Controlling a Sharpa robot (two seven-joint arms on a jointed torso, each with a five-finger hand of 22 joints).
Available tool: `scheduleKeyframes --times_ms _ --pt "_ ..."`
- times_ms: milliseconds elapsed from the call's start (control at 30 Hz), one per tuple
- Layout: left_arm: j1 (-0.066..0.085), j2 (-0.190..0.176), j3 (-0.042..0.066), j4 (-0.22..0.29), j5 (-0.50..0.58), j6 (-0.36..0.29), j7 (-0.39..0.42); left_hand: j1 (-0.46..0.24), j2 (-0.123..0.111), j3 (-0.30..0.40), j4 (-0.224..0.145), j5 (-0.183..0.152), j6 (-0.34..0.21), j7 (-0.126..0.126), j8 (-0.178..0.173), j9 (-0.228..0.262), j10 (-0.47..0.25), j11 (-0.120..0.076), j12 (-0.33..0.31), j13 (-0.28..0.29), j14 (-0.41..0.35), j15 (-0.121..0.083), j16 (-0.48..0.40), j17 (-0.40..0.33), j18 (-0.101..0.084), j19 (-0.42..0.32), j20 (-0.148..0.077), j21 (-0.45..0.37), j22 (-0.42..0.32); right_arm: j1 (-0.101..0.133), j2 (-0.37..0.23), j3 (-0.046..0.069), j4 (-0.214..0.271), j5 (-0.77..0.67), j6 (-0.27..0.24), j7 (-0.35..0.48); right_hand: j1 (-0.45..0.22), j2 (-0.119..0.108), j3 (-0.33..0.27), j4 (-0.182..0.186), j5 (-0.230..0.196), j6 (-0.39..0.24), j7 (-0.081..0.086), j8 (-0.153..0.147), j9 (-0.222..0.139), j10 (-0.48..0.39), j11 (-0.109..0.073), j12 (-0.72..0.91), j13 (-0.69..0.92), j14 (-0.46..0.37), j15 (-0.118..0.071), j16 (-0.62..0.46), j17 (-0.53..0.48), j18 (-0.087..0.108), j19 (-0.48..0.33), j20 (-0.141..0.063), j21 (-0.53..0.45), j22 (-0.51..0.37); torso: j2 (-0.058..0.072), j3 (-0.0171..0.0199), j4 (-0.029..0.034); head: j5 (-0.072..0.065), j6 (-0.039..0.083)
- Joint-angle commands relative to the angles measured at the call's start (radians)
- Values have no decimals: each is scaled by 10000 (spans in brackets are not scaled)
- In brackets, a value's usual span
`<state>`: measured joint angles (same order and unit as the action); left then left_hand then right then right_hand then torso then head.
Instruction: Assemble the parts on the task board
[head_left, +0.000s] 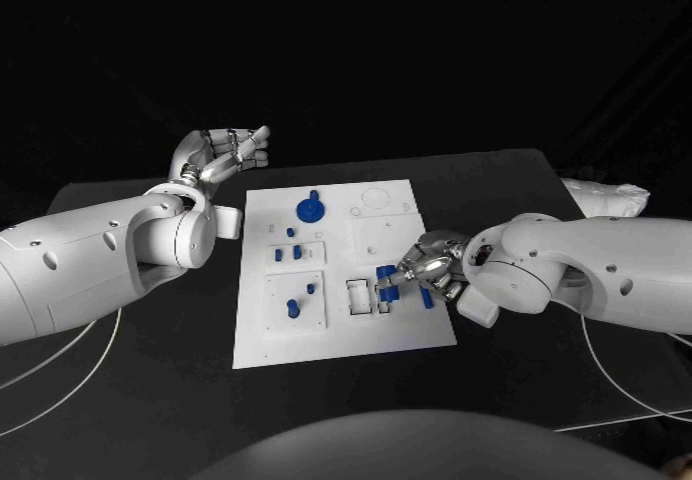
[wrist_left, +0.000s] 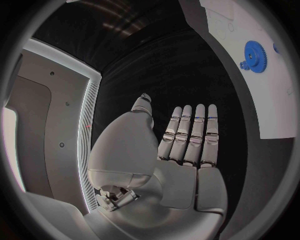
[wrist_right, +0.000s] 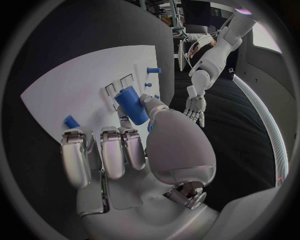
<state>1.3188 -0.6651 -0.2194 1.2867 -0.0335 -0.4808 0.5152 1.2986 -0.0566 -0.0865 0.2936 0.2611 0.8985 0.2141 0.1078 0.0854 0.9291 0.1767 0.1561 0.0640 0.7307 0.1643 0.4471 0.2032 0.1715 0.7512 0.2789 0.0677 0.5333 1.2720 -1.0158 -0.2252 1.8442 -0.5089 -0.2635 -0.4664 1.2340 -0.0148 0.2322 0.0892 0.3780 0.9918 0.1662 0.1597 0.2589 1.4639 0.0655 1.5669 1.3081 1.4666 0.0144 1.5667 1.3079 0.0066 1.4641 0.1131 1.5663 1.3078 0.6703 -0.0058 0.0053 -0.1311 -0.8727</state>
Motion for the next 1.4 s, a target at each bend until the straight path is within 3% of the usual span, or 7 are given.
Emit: scheduleKeyframes --times_ms 33,333,1400 --pt "4 32 7 2 3 144 51 7 120 43 4 37 -101 1 30 14 -62 -3 27 4 -70 -33 66 -9 102 45 27 -14 -9 2 181 -4 -136 1349 628 192 137 349 784 -749 -83 431 -342 -94 -46 1069 -5 39 2627 1042 -52 41 2629 -66 1067 41 45 2630 -11 -4 4 3 1" --pt "3 29 6 -6 1 163 40 8 123 41 3 37 -102 1 31 14 -63 -3 30 4 -72 -33 71 -14 102 45 28 -13 -15 -72 784 -5 -621 1283 782 -395 62 364 782 -712 -125 385 -308 -218 -134 1069 22 39 2627 1042 -37 41 2629 -66 1067 51 45 2630 -2 -5 10 212 1" --pt "3 48 6 -9 -6 197 30 12 137 38 2 38 -107 2 35 14 -69 -3 40 4 -77 -32 85 -31 101 40 29 -15 -33 -102 1353 -3 -911 89 765 -1274 -191 217 626 -639 -493 166 -146 -638 -429 1069 157 39 2627 1042 69 41 2629 -66 1067 138 45 2630 -1 -7 -1 208 1"
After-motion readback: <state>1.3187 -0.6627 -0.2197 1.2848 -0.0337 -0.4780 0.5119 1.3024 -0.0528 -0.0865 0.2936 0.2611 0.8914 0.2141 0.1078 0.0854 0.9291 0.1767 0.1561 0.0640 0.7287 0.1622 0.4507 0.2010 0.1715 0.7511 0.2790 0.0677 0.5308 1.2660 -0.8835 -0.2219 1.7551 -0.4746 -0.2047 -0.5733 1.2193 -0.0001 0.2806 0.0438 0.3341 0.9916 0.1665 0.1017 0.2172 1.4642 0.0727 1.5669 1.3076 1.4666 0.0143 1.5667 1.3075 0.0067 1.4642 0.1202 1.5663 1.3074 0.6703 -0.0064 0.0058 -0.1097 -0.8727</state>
